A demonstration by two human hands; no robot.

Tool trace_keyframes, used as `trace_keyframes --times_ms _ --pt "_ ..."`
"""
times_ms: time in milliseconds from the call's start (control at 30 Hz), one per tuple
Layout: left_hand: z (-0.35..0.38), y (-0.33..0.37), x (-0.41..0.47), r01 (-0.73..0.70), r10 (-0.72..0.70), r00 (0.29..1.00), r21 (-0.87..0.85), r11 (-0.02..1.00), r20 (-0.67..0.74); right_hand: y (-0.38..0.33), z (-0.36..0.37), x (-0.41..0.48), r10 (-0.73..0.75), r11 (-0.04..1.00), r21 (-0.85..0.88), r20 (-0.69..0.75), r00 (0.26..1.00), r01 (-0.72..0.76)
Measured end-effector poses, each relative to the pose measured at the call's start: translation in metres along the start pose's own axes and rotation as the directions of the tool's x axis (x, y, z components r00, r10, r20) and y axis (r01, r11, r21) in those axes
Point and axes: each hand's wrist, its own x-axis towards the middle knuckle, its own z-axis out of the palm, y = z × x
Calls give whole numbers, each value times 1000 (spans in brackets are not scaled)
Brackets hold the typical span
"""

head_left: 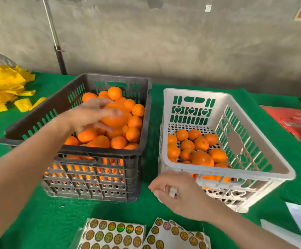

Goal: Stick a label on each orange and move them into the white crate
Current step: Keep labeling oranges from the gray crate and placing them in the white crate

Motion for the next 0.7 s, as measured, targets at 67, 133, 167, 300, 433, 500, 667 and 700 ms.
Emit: trace_keyframes --times_ms 67,133,167,300,433,500,667,700 --pt "14 9 -22 -175 170 984 -133 976 -52 25 19 -14 241 966 -159 283 929 -202" --pt "33 14 -41 -267 267 963 -202 942 -27 54 39 -27 478 861 -397 419 772 -317" --pt "44 15 -50 -278 281 960 -207 938 -14 64 47 -32 546 817 -464 431 718 -342" --pt "94 -2 -79 -256 258 966 -153 955 -7 86 76 -39 664 721 -538 354 658 -437" --pt "140 -54 -95 -20 25 999 -125 992 40 89 91 -39 684 711 -494 318 657 -500" --pt "156 -86 -97 129 -127 992 -264 956 24 87 95 -39 666 740 -373 286 689 -560" --pt "171 -153 -103 341 -377 926 -456 822 12 84 83 -48 570 818 1 124 812 -575" --pt "172 -161 -105 372 -402 915 -464 804 38 82 77 -50 557 821 80 111 823 -566"
